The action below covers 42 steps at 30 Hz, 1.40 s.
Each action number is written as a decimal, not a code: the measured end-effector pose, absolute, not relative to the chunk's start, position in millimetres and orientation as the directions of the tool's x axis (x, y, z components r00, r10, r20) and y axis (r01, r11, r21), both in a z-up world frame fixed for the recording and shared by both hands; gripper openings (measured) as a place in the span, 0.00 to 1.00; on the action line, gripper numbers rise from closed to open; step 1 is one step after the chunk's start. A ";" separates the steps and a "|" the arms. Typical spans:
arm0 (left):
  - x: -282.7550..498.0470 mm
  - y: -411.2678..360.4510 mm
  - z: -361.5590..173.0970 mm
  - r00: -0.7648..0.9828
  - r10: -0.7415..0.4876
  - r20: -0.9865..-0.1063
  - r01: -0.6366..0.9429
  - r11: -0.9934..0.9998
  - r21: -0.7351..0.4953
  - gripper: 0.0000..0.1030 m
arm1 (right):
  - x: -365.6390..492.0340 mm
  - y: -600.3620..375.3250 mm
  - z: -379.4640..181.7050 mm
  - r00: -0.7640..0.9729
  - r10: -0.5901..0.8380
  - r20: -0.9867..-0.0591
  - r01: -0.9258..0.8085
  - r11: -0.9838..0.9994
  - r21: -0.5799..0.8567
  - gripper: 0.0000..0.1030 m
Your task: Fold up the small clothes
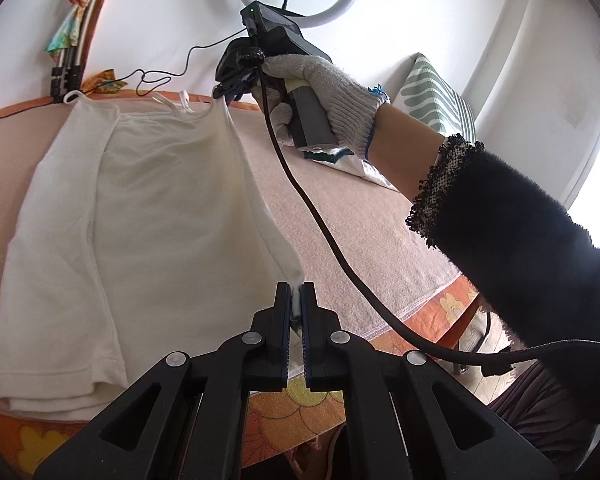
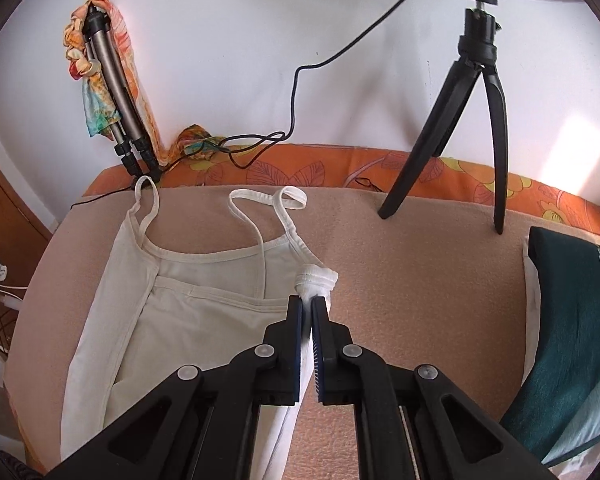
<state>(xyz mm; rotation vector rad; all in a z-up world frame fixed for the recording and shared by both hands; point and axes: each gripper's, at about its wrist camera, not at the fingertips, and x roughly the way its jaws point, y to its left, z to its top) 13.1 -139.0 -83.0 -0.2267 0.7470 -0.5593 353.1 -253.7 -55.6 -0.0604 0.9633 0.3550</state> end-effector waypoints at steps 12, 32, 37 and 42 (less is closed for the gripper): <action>4.1 -95.2 -84.0 0.649 -0.484 -0.587 0.301 0.872 -0.386 0.03 | 353.0 -169.3 -55.4 0.515 0.255 -0.818 -0.383 0.923 0.046 0.02; 5.7 -77.7 -100.0 0.641 -0.442 -0.628 0.253 0.894 -0.371 0.03 | 351.0 -101.9 -95.9 0.462 0.239 -0.854 -0.464 0.886 -0.004 0.02; 2.6 -70.4 -90.4 0.635 -0.437 -0.637 0.236 0.895 -0.379 0.07 | 345.1 -128.7 -71.3 0.492 0.331 -0.805 -0.434 0.895 0.103 0.37; -10.3 -44.7 -65.9 0.652 -0.445 -0.613 0.267 0.892 -0.364 0.16 | 320.1 -180.7 -30.0 0.505 0.433 -0.747 -0.408 0.882 0.236 0.37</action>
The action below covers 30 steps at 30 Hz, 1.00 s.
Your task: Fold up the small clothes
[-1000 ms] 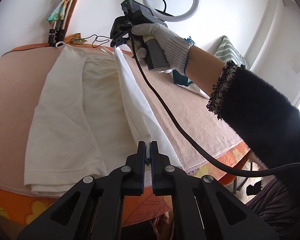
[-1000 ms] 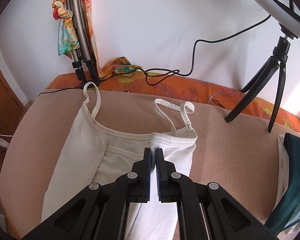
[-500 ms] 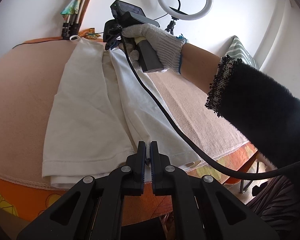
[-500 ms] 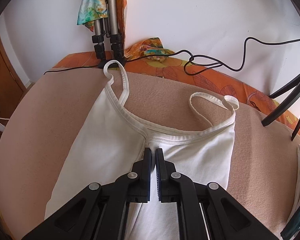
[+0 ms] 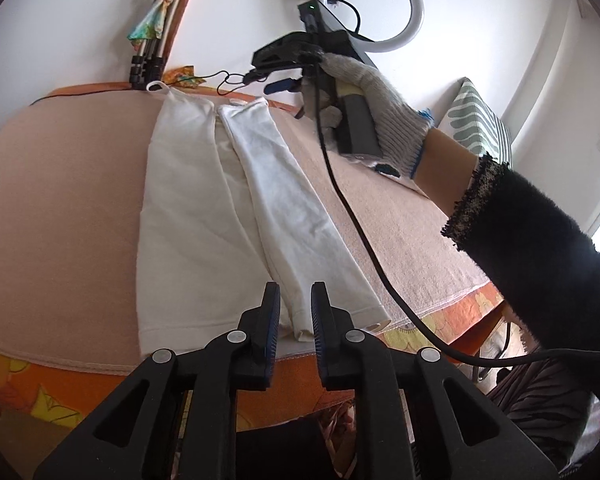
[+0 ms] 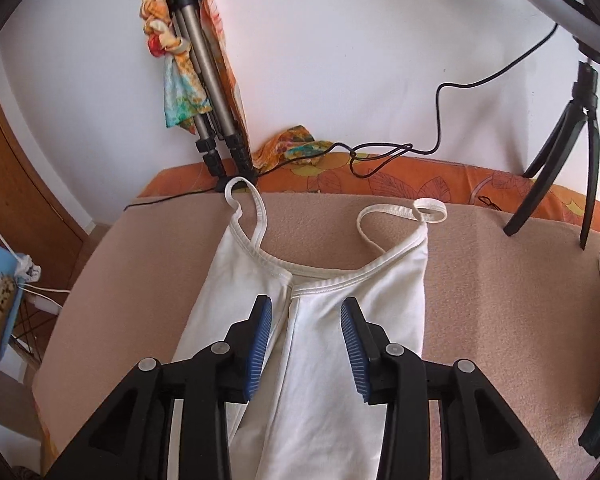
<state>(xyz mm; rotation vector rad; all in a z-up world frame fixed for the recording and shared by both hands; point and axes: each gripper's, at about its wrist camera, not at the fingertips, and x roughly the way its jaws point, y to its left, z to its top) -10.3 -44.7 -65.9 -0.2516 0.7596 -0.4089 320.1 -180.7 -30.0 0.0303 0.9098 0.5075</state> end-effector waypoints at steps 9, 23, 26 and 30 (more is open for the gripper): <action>2.4 32.5 -71.8 0.587 -0.395 -0.706 0.165 0.913 -0.373 0.36 | 223.4 -249.4 -19.2 0.464 0.429 -0.775 -0.413 0.879 0.239 0.36; 24.6 34.4 -118.8 0.393 -0.594 -0.702 0.113 0.788 -0.605 0.36 | 72.3 -301.3 -99.9 0.239 0.548 -0.801 -0.393 0.809 0.437 0.36; 23.2 35.0 -120.0 0.398 -0.601 -0.693 0.114 0.782 -0.612 0.33 | 65.4 -299.9 -105.5 0.240 0.562 -0.792 -0.394 0.802 0.449 0.36; 23.7 37.5 -121.2 0.403 -0.610 -0.683 0.109 0.772 -0.626 0.12 | 66.0 -296.8 -105.4 0.237 0.568 -0.788 -0.411 0.794 0.449 0.31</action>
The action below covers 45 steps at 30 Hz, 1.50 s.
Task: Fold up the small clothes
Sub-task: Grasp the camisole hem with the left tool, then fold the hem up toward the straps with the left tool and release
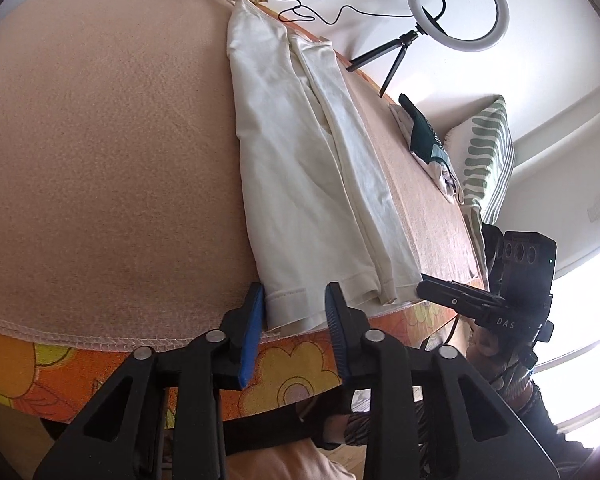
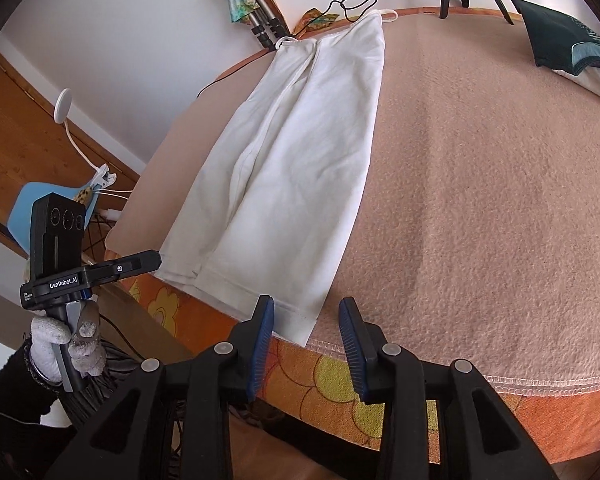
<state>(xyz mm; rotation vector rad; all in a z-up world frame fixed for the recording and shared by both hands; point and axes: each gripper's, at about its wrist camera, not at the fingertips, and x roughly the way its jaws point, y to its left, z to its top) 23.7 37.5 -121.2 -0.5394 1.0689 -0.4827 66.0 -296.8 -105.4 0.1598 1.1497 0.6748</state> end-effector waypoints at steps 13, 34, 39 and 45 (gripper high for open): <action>10.8 35.1 -111.1 0.448 -0.572 -0.687 0.185 0.811 -0.555 0.03 | 60.6 -300.3 -110.2 0.209 0.621 -0.756 -0.402 0.759 0.512 0.02; 40.7 47.7 -80.0 0.493 -0.643 -0.586 0.154 0.727 -0.669 0.03 | 98.3 -312.6 -90.2 0.219 0.780 -0.587 -0.303 0.626 0.719 0.02; 69.9 53.8 -66.6 0.537 -0.626 -0.565 0.148 0.729 -0.668 0.03 | 128.2 -308.7 -80.5 0.257 0.781 -0.569 -0.285 0.624 0.728 0.02; 110.3 60.9 -68.3 0.573 -0.611 -0.546 0.108 0.717 -0.689 0.03 | 171.4 -295.6 -82.8 0.283 0.765 -0.579 -0.259 0.642 0.722 0.02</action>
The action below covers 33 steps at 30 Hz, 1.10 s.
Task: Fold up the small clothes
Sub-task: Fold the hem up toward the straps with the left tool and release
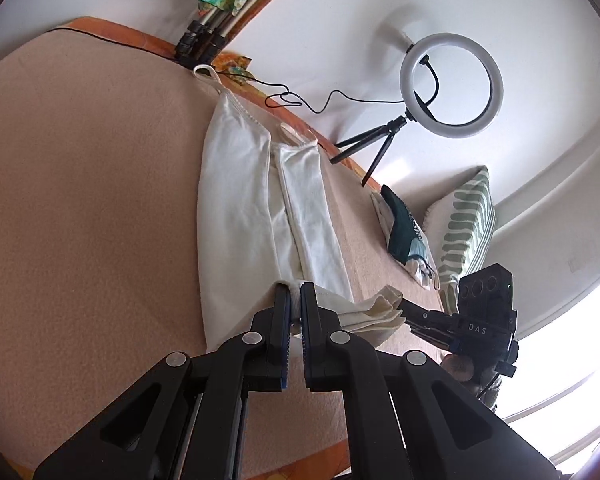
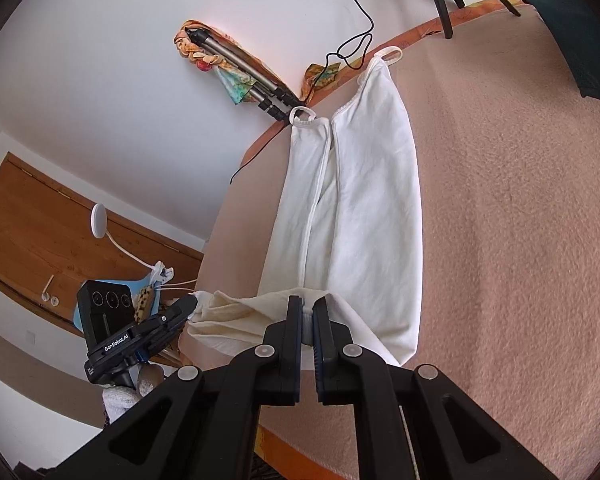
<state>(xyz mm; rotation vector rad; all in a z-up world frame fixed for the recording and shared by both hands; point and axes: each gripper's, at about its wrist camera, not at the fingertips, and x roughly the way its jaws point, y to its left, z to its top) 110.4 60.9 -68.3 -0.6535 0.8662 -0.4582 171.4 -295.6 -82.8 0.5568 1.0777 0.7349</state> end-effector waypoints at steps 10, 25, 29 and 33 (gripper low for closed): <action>157.1 62.9 -97.3 0.560 -0.578 -0.593 0.039 0.734 -0.678 0.03 | 224.1 -288.0 -112.9 0.290 0.721 -0.629 -0.177 0.687 0.705 0.02; 162.3 75.3 -88.5 0.595 -0.521 -0.612 0.076 0.795 -0.602 0.21 | 224.4 -291.6 -102.6 0.331 0.668 -0.666 -0.272 0.744 0.611 0.32; 157.7 76.2 -89.6 0.581 -0.508 -0.636 0.130 0.829 -0.544 0.21 | 220.1 -295.3 -96.6 0.366 0.623 -0.692 -0.327 0.782 0.531 0.32; 159.9 61.8 -101.2 0.540 -0.497 -0.679 0.170 0.855 -0.491 0.21 | 218.1 -283.0 -95.9 0.381 0.594 -0.709 -0.388 0.799 0.460 0.32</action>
